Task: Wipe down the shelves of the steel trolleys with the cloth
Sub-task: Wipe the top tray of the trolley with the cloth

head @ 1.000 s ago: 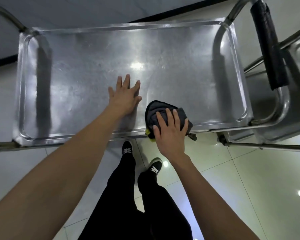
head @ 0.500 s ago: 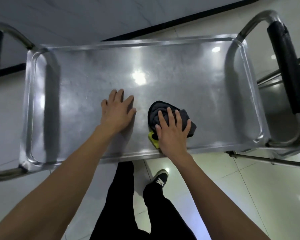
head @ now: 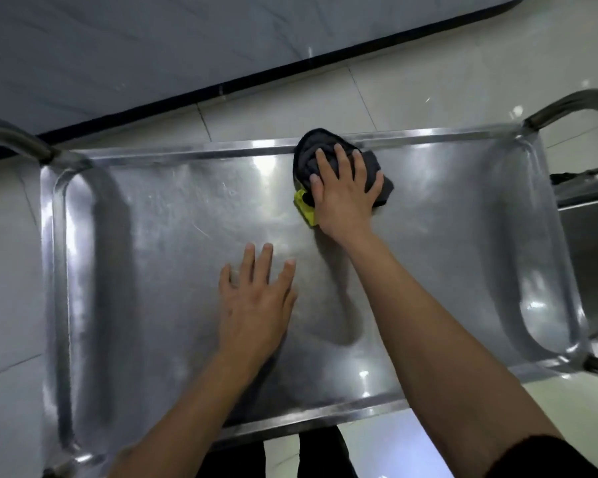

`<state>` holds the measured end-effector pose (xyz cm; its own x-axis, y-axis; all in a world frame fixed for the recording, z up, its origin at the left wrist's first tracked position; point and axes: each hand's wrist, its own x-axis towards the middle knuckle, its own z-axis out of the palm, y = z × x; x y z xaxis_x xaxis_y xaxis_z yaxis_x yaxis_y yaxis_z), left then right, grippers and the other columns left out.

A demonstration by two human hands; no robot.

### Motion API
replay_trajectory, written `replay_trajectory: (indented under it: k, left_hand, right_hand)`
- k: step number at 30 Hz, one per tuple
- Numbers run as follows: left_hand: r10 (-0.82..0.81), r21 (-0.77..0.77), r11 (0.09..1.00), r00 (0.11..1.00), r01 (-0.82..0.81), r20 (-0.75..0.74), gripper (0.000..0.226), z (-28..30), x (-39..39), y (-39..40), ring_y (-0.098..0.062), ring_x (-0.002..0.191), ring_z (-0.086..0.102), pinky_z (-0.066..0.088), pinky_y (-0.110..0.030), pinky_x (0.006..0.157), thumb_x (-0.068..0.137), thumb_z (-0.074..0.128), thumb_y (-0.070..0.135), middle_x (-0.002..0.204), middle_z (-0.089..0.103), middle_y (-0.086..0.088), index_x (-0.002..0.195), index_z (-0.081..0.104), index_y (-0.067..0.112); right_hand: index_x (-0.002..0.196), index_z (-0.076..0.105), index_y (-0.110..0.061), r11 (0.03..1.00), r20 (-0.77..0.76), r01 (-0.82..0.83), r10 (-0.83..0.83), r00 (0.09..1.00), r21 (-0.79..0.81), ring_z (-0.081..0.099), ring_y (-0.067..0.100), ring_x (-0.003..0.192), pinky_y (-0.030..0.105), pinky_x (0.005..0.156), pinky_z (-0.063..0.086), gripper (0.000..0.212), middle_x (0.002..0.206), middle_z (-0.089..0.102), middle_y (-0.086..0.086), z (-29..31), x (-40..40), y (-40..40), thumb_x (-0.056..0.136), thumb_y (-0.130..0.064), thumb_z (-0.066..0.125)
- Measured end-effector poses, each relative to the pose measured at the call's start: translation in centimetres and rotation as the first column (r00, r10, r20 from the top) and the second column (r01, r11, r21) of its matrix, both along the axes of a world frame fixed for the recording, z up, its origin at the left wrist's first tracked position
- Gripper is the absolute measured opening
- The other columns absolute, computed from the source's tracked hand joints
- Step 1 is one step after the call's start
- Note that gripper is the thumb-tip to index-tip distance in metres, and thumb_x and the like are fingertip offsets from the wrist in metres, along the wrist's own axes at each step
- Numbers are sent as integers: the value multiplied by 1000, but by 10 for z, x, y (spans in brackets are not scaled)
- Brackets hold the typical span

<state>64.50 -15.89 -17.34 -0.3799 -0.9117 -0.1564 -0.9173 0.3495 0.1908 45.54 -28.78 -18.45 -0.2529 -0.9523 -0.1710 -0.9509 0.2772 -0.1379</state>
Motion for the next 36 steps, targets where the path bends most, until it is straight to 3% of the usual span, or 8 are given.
replay_trajectory:
  k: [4, 10, 18, 23, 27, 36]
  left_hand:
    - [-54, -4, 999, 998, 54, 20, 60, -1, 4, -2, -42, 147, 30, 34, -65, 102, 94, 54, 59, 158, 36, -18, 144, 52, 24]
    - [-51, 48, 998, 998, 49, 46, 65, -3, 1, -2, -42, 148, 23, 31, -66, 103, 92, 53, 63, 161, 29, -17, 147, 47, 28]
    - [-46, 42, 998, 999, 45, 23, 65, -7, 6, 1, -36, 150, 19, 28, -63, 107, 92, 46, 65, 163, 24, -11, 149, 39, 34]
    - [12, 38, 999, 999, -13, 37, 47, 6, 17, 33, -33, 145, 26, 29, -54, 108, 94, 56, 45, 155, 36, -10, 138, 53, 27]
    - [16, 51, 998, 998, -19, 67, 45, 11, 20, 87, -32, 146, 23, 30, -55, 110, 98, 52, 41, 156, 33, -9, 141, 48, 28]
    - [-5, 173, 985, 992, -18, 128, 55, 21, 24, 125, -31, 152, 10, 29, -55, 116, 103, 44, 41, 166, 12, -7, 154, 26, 32]
  right_hand:
    - [151, 28, -38, 999, 10, 1, 0, 1000, -48, 11, 25, 150, 64, 115, 3, 50, 161, 23, -3, 1, 0, -39, 101, -46, 24]
    - [150, 32, -37, 999, 31, -42, 43, 999, -20, 6, 21, 151, 62, 118, 0, 50, 163, 19, -5, 4, -4, -9, 101, -47, 26]
    - [148, 37, -36, 995, 35, -95, 94, 995, 18, 7, 20, 151, 61, 117, 2, 50, 161, 25, -6, 8, 0, 134, 101, -50, 24]
    - [149, 32, -36, 989, 45, -138, 136, 990, 52, 4, 23, 152, 62, 116, 2, 51, 163, 20, -4, 11, 7, 248, 101, -51, 22]
    - [149, 31, -34, 982, 42, -181, 179, 983, 52, 6, 27, 152, 63, 116, 4, 51, 162, 21, 0, 11, 16, 328, 102, -50, 21]
    - [154, 21, -35, 978, 82, -179, 171, 982, 103, -4, 26, 152, 63, 117, -2, 55, 165, 11, -1, 19, 20, 363, 102, -52, 16]
